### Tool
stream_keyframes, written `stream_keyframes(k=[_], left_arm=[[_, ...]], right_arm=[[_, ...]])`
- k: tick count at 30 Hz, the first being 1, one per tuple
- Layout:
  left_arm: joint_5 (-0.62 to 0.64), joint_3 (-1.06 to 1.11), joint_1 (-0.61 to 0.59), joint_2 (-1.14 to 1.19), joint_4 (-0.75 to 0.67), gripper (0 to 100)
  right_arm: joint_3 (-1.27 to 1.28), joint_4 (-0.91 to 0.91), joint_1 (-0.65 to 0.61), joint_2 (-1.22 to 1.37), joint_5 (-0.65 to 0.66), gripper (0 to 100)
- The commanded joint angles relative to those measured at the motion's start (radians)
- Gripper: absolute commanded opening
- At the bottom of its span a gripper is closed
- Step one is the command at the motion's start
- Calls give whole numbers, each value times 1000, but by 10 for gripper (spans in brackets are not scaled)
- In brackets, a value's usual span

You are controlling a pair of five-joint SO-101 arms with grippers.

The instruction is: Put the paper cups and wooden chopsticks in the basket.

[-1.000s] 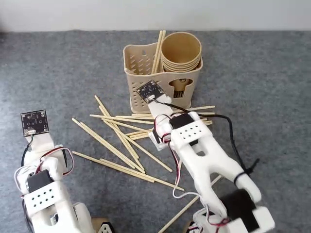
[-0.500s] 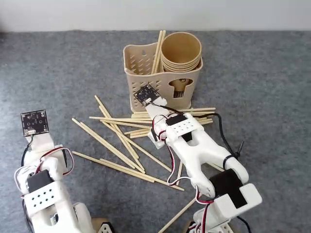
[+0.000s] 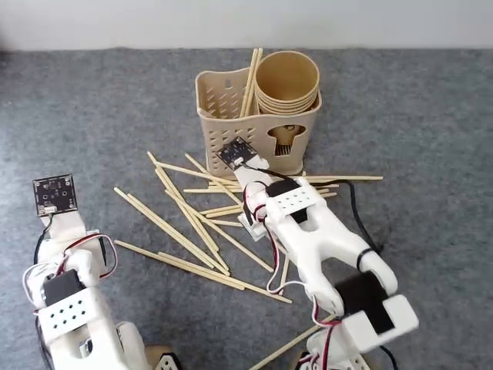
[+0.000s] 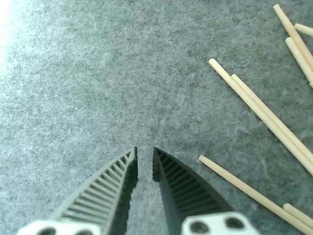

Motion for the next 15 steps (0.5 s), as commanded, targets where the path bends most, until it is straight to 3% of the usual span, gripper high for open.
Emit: stream_keyframes(k=[1, 9, 15], left_arm=[[2, -7, 9, -25, -21, 59], [2, -7, 9, -25, -21, 59], [2, -7, 9, -25, -21, 59]], right_arm=[[-17, 94, 2, -182, 0, 8], [-14, 294, -114, -585, -2, 8], [-14, 334, -196, -792, -2, 8]])
